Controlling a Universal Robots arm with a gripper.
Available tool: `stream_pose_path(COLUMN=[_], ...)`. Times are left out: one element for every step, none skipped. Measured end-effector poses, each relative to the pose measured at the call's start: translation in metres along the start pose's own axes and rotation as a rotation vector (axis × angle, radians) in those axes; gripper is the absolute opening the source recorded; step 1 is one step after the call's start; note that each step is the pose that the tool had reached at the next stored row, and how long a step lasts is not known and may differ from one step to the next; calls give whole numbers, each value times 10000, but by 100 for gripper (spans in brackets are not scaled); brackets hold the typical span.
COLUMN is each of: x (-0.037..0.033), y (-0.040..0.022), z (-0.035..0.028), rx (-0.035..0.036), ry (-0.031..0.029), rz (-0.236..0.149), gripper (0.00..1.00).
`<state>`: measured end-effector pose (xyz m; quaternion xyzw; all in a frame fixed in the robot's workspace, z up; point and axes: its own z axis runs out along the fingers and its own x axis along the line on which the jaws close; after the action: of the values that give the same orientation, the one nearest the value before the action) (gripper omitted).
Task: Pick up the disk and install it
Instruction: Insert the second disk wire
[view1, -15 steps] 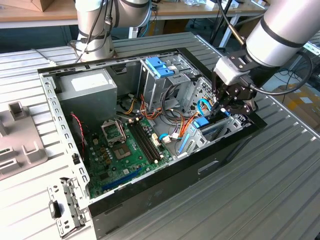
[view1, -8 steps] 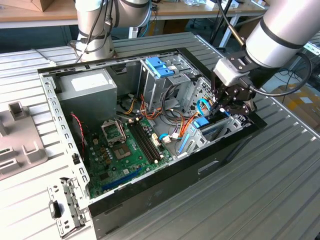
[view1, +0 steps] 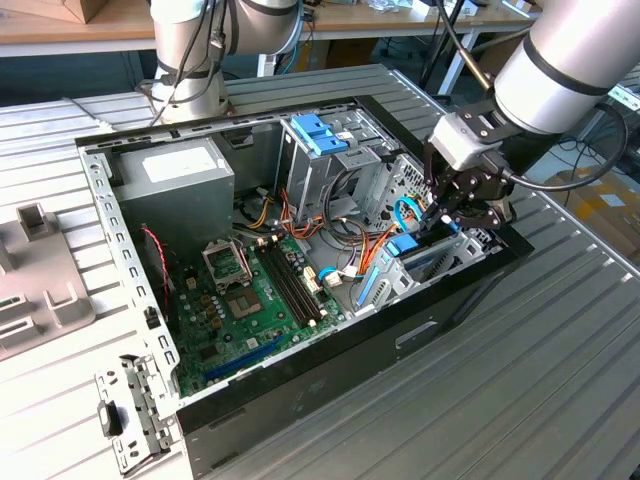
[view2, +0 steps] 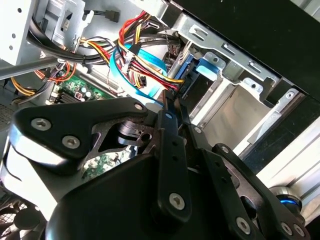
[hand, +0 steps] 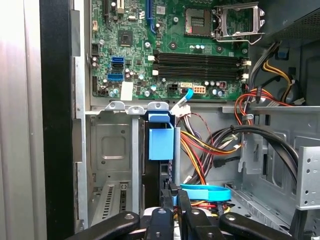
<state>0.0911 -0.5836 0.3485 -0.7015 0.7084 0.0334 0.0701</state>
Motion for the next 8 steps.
stream_pose_path(x=[13, 25, 37, 47, 52, 56, 58, 58], y=[0, -1, -1, -1, -1, -1, 0, 0], z=[-3, -5, -6, -7, -8, -7, -4, -1], rx=[0, 0, -1, -1, -3, -5, -7, -9], ry=[0, 1, 1, 1, 2, 1, 0, 1], rz=[0, 0, 0, 0, 0, 0, 1, 1], gripper=[16, 16, 16, 16, 16, 16, 16, 16])
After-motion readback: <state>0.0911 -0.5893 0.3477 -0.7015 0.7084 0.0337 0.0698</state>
